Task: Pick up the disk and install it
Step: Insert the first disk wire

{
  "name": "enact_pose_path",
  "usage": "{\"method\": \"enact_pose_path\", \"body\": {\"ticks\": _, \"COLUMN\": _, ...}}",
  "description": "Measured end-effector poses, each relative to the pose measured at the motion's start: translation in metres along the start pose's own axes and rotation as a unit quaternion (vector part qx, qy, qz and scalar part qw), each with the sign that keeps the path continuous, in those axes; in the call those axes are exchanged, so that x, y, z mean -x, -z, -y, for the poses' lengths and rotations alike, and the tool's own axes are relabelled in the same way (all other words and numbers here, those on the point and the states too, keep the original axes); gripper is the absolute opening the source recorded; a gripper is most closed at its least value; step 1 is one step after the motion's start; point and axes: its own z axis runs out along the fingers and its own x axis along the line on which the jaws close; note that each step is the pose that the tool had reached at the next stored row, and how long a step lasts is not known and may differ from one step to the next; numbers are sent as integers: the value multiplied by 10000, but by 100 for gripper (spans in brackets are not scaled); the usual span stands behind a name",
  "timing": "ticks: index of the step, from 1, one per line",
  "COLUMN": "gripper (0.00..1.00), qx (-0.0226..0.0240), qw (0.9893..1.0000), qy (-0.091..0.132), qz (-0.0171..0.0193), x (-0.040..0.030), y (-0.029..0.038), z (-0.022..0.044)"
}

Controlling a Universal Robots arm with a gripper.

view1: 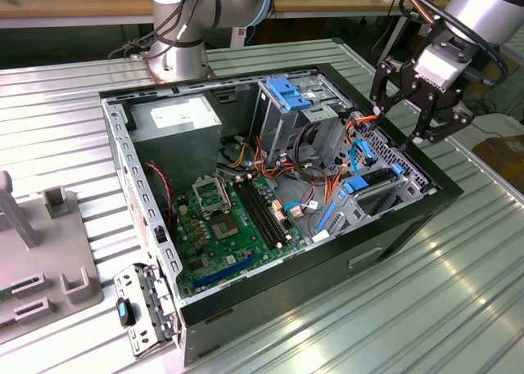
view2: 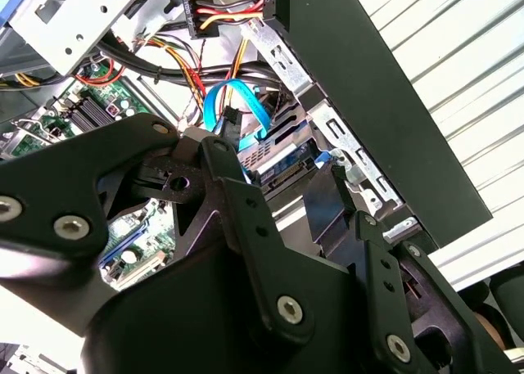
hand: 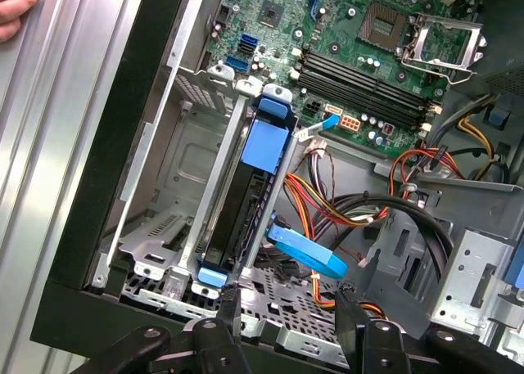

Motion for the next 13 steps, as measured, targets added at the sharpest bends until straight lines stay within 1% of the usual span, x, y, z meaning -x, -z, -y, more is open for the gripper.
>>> {"method": "enact_pose_path", "body": {"ticks": 4, "gripper": 58, "qx": 0, "qw": 10000, "qy": 0, "qz": 0, "x": 1, "y": 0, "z": 0}}
{"method": "enact_pose_path", "body": {"ticks": 7, "gripper": 58, "qx": 0, "qw": 10000, "qy": 2, "qz": 0, "x": 32, "y": -2, "z": 12}}
{"method": "enact_pose_path", "body": {"ticks": 9, "gripper": 58, "qx": 1, "qw": 10000, "qy": 17, "qz": 1, "x": 62, "y": -5, "z": 35}}
{"method": "enact_pose_path", "body": {"ticks": 11, "gripper": 58, "qx": 2, "qw": 10000, "qy": 27, "qz": 1, "x": 72, "y": -5, "z": 47}}
{"method": "enact_pose_path", "body": {"ticks": 13, "gripper": 58, "qx": 3, "qw": 10000, "qy": 58, "qz": 3, "x": 88, "y": -9, "z": 86}}
